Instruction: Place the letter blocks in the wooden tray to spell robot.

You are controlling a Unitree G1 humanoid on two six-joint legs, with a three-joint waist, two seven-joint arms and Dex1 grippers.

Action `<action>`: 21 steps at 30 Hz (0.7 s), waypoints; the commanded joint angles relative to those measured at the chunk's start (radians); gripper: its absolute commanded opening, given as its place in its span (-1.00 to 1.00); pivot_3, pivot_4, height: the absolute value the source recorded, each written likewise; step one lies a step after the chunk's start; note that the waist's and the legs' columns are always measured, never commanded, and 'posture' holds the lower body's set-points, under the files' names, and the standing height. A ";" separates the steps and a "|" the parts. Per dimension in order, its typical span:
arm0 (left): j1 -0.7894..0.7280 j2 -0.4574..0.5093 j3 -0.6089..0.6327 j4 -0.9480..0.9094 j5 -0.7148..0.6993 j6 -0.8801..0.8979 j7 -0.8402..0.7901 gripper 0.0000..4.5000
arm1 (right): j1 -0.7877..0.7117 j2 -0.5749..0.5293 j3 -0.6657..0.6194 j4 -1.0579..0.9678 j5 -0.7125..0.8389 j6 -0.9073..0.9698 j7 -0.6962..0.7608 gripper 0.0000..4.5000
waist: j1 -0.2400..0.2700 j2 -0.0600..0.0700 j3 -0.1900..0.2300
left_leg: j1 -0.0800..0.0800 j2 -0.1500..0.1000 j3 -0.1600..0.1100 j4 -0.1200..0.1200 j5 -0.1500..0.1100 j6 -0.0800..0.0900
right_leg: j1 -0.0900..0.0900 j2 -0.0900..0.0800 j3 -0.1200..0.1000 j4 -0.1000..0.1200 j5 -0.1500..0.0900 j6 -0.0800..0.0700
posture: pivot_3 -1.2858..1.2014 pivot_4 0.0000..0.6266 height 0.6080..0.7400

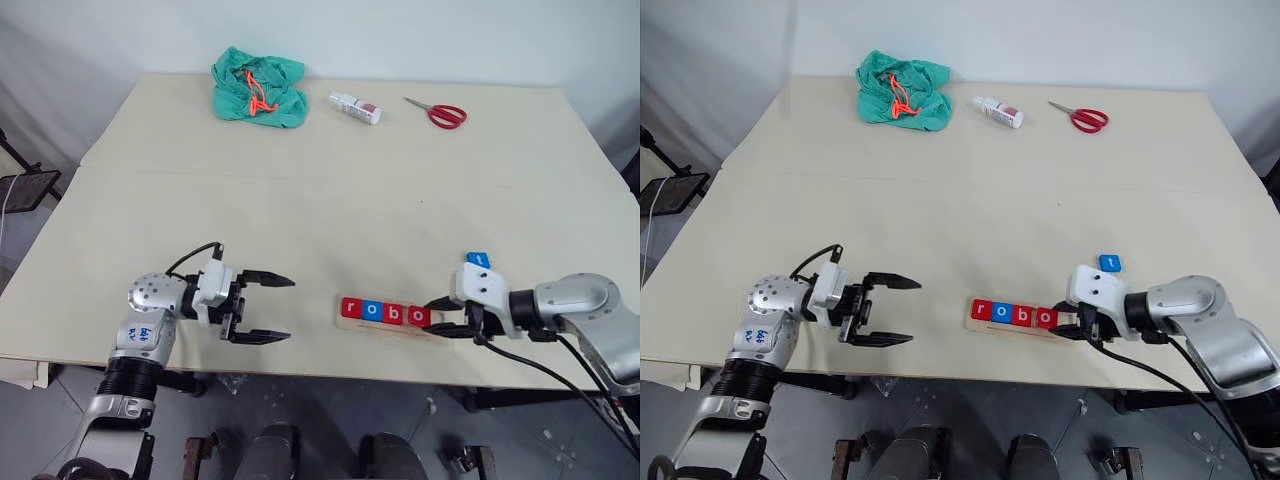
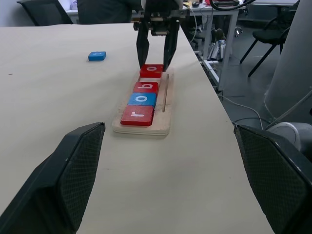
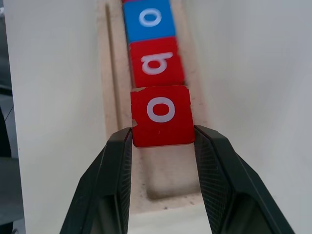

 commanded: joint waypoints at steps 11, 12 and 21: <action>0.016 0.007 0.016 -0.044 -0.018 -0.010 0.022 1.00 | -0.036 0.028 0.009 0.020 -0.036 -0.034 0.012 -0.02 | 0.000 0.000 0.000 | 0.000 0.000 0.000 0.000 0.000 0.000 | 0.000 0.000 0.000 0.000 0.000 0.000 | 0.03 -0.52 1.00; 0.015 0.007 0.016 -0.043 -0.017 -0.011 0.024 1.00 | -0.036 0.029 0.009 0.017 -0.036 -0.032 0.013 0.09 | 0.000 0.000 0.000 | 0.000 0.000 0.000 0.000 0.000 0.000 | 0.000 0.000 0.000 0.000 0.000 0.000 | 0.03 -0.52 1.00; 0.007 -0.001 0.011 -0.035 -0.015 -0.014 0.031 1.00 | -0.034 0.029 -0.037 -0.029 -0.006 -0.008 -0.003 0.99 | 0.000 0.000 0.000 | 0.000 0.000 0.000 0.000 0.000 0.000 | 0.000 0.000 0.000 0.000 0.000 0.000 | 0.03 -0.52 1.00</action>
